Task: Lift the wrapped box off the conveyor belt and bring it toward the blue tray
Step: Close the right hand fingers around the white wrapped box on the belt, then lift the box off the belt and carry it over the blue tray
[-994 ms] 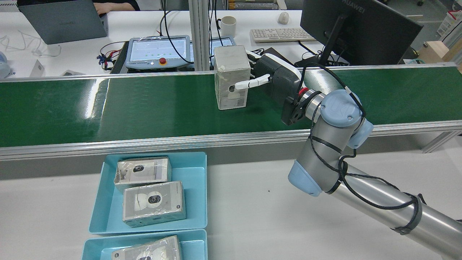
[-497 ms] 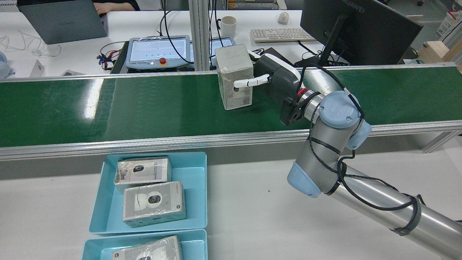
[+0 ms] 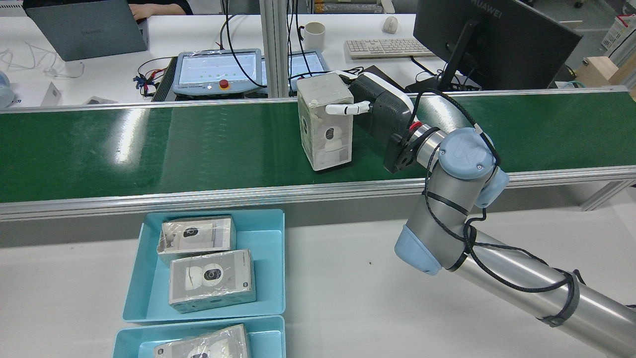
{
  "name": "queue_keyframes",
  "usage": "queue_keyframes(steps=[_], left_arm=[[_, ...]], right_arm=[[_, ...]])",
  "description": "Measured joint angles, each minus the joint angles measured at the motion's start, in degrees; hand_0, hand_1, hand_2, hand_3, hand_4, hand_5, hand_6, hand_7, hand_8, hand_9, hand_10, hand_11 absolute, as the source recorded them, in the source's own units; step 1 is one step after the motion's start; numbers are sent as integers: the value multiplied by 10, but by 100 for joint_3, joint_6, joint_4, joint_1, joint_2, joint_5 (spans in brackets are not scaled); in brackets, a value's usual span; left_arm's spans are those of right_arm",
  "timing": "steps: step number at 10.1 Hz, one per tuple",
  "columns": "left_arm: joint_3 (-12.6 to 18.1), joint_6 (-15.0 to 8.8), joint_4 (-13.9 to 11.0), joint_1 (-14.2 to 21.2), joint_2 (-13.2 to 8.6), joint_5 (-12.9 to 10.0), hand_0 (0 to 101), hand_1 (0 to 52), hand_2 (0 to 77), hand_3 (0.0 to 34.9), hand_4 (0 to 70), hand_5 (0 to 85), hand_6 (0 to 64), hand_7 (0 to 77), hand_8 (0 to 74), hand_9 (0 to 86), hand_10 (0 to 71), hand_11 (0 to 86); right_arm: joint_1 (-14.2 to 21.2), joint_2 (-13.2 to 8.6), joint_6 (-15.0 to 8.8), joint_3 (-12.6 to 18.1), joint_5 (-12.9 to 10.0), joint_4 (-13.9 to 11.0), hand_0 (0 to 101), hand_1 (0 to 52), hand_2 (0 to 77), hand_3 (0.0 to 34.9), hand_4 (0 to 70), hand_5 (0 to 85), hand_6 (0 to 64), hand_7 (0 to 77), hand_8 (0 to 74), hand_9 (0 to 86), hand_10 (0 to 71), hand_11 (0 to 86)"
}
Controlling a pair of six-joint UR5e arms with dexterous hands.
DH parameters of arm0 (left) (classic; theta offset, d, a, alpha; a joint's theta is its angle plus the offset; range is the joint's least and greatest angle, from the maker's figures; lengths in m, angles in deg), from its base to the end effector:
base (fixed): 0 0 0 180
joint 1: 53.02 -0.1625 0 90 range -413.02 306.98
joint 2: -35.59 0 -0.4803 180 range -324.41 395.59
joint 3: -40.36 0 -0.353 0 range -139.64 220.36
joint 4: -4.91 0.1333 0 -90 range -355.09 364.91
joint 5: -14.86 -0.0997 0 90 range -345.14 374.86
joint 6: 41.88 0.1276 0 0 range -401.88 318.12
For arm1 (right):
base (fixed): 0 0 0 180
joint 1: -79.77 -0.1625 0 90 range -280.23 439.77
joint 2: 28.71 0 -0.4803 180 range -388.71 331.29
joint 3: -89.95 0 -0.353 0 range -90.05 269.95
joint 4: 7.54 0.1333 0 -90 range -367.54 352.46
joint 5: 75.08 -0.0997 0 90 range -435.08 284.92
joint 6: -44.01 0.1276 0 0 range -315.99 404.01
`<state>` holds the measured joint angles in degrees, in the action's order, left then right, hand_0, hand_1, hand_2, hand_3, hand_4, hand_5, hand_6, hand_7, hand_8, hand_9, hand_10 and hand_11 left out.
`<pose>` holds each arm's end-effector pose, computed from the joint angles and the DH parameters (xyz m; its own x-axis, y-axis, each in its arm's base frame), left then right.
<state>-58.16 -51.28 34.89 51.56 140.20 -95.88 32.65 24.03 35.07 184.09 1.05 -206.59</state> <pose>-0.2243 -0.5124 0.6018 -0.9753 -0.0846 0.2038 -0.1919 -0.1310 -0.9726 -0.3617 -0.6304 0.3564 -0.8920 0.4488 0.0537 0.1216 0.3527 -0.9278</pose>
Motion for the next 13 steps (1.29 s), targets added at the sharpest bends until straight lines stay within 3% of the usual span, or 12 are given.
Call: queue_keyframes(steps=[3, 7, 10, 13], left_arm=[[0, 0, 0, 0, 0, 0, 0, 0, 5, 0, 0, 11, 0, 0, 0, 0, 5, 0], [0, 0, 0, 0, 0, 0, 0, 0, 5, 0, 0, 11, 0, 0, 0, 0, 5, 0], [0, 0, 0, 0, 0, 0, 0, 0, 5, 0, 0, 11, 0, 0, 0, 0, 0, 0], [0, 0, 0, 0, 0, 0, 0, 0, 5, 0, 0, 11, 0, 0, 0, 0, 0, 0]], right_arm=[[216, -7, -35, 413, -119, -15, 410, 38, 213, 1, 120, 649, 376, 425, 311, 458, 185, 273], [972, -11, -83, 1104, -671, -43, 418, 33, 218, 0, 125, 698, 393, 442, 316, 464, 169, 256], [1712, -33, -412, 1581, -1160, -46, 443, 27, 224, 0, 136, 693, 393, 453, 327, 480, 158, 229], [2158, -178, -667, 1746, -1293, -51, 443, 27, 224, 0, 142, 698, 393, 453, 305, 453, 142, 196]])
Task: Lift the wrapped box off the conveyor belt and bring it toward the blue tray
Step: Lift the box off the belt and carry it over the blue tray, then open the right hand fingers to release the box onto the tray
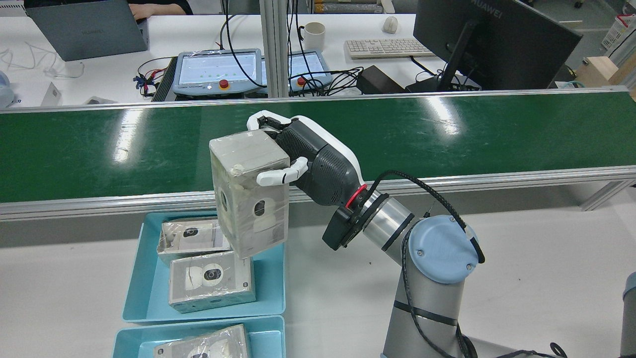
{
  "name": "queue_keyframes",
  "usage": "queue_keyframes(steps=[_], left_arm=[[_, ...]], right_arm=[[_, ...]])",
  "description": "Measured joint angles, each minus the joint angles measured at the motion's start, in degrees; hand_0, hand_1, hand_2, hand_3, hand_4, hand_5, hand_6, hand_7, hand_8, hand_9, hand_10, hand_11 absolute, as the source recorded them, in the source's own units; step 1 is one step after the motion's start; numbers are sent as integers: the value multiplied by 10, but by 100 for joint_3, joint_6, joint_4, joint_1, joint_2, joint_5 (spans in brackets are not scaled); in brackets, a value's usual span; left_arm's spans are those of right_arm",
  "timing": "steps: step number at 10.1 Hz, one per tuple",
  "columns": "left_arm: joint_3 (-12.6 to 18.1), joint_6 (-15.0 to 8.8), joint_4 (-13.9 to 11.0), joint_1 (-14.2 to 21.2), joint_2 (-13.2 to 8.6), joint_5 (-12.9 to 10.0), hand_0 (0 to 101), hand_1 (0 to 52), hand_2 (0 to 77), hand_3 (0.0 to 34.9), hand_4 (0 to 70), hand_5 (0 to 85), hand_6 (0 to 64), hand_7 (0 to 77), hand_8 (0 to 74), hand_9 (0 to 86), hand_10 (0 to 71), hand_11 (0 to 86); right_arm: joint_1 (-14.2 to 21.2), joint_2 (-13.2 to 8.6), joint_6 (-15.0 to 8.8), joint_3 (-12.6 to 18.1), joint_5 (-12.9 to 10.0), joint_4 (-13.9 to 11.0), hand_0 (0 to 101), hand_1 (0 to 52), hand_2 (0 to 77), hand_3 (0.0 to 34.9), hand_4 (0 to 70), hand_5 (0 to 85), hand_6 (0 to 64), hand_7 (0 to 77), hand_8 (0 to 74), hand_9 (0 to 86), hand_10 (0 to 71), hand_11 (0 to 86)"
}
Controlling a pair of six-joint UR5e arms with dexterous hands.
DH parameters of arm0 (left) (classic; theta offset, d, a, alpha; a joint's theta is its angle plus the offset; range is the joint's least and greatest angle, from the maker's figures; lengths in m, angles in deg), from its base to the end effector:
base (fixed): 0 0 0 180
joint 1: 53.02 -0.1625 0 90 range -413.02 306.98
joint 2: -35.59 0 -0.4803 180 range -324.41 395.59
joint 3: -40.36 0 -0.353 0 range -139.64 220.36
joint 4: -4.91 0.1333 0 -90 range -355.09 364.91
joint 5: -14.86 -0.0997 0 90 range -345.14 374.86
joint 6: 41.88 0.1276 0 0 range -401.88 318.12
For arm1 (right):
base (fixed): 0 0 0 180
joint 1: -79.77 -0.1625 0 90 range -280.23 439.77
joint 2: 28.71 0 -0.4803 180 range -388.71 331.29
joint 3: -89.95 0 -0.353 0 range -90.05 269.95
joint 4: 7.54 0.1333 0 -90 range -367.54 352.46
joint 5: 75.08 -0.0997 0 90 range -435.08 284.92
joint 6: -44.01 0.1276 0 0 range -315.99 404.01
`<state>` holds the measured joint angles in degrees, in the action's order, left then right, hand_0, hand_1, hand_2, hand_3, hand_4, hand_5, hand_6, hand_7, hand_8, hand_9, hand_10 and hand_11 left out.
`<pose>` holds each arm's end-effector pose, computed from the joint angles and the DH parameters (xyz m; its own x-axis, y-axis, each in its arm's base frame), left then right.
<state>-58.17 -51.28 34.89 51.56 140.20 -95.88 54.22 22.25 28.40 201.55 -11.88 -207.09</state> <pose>-0.2243 -0.5124 0.6018 -0.9754 -0.0846 0.2038 -0.1919 -0.1308 -0.9727 -0.4833 -0.4426 0.2282 -0.8256 0.5582 -0.0826 0.3850 0.4503 -0.8056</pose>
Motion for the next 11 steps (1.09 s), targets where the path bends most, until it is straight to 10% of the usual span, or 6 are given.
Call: queue_keyframes(steps=[1, 2, 4, 7, 8, 11], left_arm=[[0, 0, 0, 0, 0, 0, 0, 0, 5, 0, 0, 11, 0, 0, 0, 0, 0, 0], [0, 0, 0, 0, 0, 0, 0, 0, 5, 0, 0, 11, 0, 0, 0, 0, 5, 0], [0, 0, 0, 0, 0, 0, 0, 0, 5, 0, 0, 11, 0, 0, 0, 0, 5, 0], [0, 0, 0, 0, 0, 0, 0, 0, 5, 0, 0, 11, 0, 0, 0, 0, 0, 0], [0, 0, 0, 0, 0, 0, 0, 0, 5, 0, 0, 11, 0, 0, 0, 0, 0, 0], [0, 0, 0, 0, 0, 0, 0, 0, 5, 0, 0, 11, 0, 0, 0, 0, 0, 0]], right_arm=[[80, -27, -43, 15, -10, 2, 443, 27, 224, 0, 142, 698, 393, 453, 305, 453, 142, 196], [127, -40, -70, 19, -14, 3, 467, 22, 245, 1, 136, 660, 393, 453, 60, 158, 60, 109], [178, -53, -95, 20, -22, 4, 468, 27, 245, 0, 115, 573, 393, 458, 22, 27, 33, 71], [211, -58, -127, 20, -62, 5, 485, 131, 207, 88, 54, 338, 284, 398, 0, 16, 11, 38], [211, -57, -131, 20, -70, 5, 494, 213, 327, 174, 27, 87, 114, 256, 0, 16, 5, 33], [210, -48, -133, 20, -73, 0, 492, 191, 240, 275, 16, 82, 16, 82, 0, 16, 22, 38]])
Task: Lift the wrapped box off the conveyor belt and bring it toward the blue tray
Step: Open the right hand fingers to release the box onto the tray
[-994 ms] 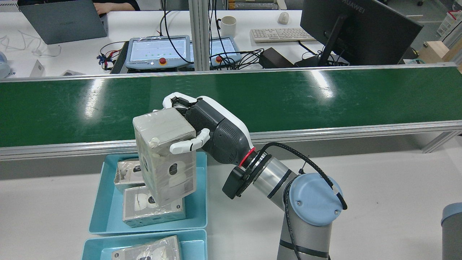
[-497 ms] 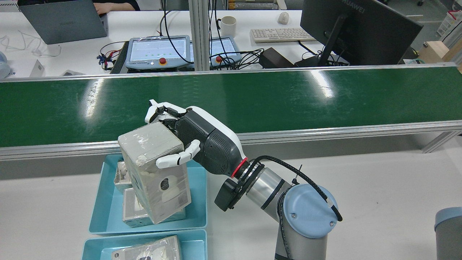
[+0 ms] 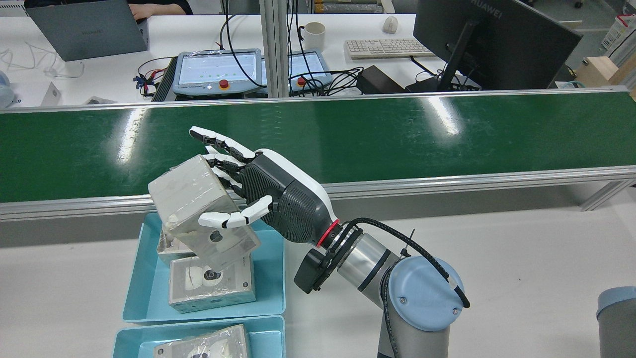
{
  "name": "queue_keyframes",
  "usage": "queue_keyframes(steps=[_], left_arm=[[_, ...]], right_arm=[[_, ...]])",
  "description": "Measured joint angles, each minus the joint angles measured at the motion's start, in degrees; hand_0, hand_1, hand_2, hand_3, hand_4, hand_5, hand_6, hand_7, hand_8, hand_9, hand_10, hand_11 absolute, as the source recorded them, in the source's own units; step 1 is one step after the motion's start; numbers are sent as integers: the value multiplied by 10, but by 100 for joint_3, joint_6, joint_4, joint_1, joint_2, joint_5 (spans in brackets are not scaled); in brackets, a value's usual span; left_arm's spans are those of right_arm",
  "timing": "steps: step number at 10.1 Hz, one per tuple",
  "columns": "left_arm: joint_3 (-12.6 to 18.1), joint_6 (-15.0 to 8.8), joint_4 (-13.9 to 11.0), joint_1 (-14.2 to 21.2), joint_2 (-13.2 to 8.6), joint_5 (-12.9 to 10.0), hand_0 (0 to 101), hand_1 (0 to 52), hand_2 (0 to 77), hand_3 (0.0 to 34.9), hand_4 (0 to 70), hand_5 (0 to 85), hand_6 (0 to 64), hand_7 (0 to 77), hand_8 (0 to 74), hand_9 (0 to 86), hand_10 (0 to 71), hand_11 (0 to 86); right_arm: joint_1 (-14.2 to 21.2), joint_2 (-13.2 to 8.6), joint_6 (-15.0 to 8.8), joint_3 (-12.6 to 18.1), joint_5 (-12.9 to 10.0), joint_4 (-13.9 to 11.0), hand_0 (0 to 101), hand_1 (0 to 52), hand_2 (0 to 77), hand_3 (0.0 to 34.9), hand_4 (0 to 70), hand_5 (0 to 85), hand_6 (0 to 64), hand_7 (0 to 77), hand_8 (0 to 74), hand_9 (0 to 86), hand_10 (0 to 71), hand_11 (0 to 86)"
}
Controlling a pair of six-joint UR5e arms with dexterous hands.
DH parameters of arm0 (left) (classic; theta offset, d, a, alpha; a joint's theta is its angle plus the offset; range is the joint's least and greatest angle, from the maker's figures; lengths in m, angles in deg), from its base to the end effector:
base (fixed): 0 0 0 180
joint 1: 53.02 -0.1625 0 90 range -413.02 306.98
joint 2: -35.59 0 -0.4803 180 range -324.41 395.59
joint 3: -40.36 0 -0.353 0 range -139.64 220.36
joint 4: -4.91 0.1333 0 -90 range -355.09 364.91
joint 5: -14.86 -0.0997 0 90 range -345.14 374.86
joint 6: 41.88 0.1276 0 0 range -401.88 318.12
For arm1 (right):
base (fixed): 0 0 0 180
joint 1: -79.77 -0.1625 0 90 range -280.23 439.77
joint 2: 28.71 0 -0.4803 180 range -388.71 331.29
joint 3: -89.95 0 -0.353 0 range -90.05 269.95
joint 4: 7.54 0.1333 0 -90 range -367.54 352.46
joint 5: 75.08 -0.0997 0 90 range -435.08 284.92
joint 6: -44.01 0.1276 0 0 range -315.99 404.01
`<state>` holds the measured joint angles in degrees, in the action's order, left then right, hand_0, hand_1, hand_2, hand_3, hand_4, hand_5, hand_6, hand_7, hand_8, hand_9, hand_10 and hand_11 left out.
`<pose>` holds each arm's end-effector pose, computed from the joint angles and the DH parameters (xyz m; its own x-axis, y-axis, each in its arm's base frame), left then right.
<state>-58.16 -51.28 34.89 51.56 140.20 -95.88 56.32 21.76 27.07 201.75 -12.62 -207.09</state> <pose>-0.2243 -0.5124 0.6018 -0.9753 -0.0846 0.2038 -0.1919 -0.1310 -0.9726 -0.4976 -0.4255 0.2222 -0.8182 0.5696 -0.0774 0.3897 0.4507 -0.8031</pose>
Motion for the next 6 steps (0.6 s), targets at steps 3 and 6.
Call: queue_keyframes(steps=[3, 6], left_arm=[[0, 0, 0, 0, 0, 0, 0, 0, 5, 0, 0, 11, 0, 0, 0, 0, 0, 0], [0, 0, 0, 0, 0, 0, 0, 0, 5, 0, 0, 11, 0, 0, 0, 0, 0, 0]], right_arm=[[-1, 17, 13, 8, 2, -3, 493, 191, 240, 298, 16, 82, 16, 82, 0, 11, 16, 38], [-8, 44, 24, 69, 6, -4, 492, 191, 240, 299, 16, 104, 16, 82, 0, 16, 11, 33]])
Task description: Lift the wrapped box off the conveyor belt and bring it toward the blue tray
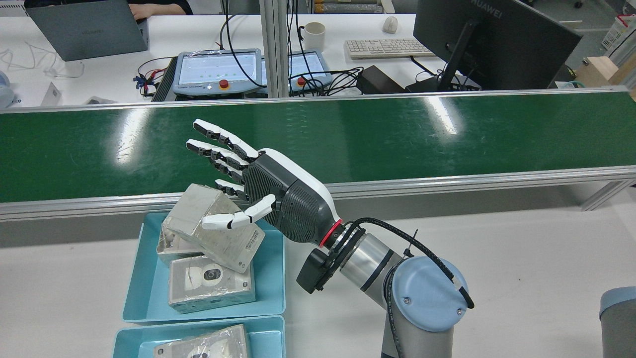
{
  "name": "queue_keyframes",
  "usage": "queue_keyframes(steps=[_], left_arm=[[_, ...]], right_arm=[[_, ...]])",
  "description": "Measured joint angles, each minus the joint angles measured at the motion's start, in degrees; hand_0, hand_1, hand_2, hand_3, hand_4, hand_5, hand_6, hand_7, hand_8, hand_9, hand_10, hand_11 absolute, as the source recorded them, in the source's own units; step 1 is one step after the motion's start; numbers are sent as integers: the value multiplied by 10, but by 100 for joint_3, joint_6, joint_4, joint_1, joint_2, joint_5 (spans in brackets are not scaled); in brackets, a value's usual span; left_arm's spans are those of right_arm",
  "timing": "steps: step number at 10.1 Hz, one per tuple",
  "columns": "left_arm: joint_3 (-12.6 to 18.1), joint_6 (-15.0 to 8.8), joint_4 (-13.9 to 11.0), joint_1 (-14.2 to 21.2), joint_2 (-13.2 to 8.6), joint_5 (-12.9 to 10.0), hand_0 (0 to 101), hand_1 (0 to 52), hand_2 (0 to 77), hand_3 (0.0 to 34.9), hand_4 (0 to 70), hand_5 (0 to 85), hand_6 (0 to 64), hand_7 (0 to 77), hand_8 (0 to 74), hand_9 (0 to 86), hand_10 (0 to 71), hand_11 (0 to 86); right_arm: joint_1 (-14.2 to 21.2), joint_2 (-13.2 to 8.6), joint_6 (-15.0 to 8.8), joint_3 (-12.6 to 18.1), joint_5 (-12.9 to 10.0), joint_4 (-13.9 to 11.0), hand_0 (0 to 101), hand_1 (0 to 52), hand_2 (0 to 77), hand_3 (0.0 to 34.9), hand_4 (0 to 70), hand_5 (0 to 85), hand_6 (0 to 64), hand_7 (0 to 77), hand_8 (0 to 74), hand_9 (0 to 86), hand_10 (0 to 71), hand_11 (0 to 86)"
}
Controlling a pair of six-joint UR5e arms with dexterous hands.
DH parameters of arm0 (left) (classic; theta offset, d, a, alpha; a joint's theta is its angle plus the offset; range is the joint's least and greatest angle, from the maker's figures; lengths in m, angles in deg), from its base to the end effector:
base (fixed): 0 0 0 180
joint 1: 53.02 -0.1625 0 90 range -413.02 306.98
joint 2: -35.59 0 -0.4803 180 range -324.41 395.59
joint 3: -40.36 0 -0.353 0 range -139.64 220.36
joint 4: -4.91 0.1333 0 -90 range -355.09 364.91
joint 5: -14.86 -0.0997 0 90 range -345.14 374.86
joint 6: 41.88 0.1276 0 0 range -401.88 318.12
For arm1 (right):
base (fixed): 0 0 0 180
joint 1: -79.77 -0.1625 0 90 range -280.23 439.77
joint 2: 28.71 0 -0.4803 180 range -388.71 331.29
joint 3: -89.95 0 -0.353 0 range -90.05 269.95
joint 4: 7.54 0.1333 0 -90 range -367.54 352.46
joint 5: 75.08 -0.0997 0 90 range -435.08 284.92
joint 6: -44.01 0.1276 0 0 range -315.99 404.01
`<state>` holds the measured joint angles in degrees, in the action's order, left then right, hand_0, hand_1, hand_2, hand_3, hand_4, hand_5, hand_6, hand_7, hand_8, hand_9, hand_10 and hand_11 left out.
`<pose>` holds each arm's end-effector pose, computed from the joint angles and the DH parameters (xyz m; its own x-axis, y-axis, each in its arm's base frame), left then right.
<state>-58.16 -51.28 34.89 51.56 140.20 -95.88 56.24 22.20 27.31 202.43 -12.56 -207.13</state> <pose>-0.2243 -0.5124 0.6018 -0.9753 -0.0846 0.2038 -0.1919 -0.1310 -0.9726 -0.4933 -0.4244 0.2233 -0.8167 0.5712 -0.0820 0.3952 0.4502 -0.8007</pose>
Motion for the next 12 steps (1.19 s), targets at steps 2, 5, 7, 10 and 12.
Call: queue_keyframes(steps=[2, 5, 7, 10, 12], left_arm=[[0, 0, 0, 0, 0, 0, 0, 0, 5, 0, 0, 11, 0, 0, 0, 0, 0, 0], [0, 0, 0, 0, 0, 0, 0, 0, 5, 0, 0, 11, 0, 0, 0, 0, 0, 0], [0, 0, 0, 0, 0, 0, 0, 0, 5, 0, 0, 11, 0, 0, 0, 0, 0, 0], [0, 0, 0, 0, 0, 0, 0, 0, 5, 0, 0, 11, 0, 0, 0, 0, 0, 0], [0, 0, 0, 0, 0, 0, 0, 0, 5, 0, 0, 11, 0, 0, 0, 0, 0, 0]], right_arm=[[3, -1, -7, 59, -2, 2, 493, 191, 240, 298, 16, 115, 16, 82, 0, 16, 11, 33], [146, -38, -49, 110, -10, 8, 493, 191, 240, 296, 33, 131, 16, 82, 0, 11, 11, 33], [426, -43, -186, 109, -126, 87, 493, 191, 213, 297, 16, 131, 22, 82, 0, 11, 33, 49], [557, -23, -385, 295, -282, 336, 493, 191, 213, 302, 22, 131, 22, 82, 0, 11, 22, 49], [118, 20, -410, 531, -274, 343, 493, 180, 213, 303, 22, 131, 27, 82, 0, 11, 16, 54]])
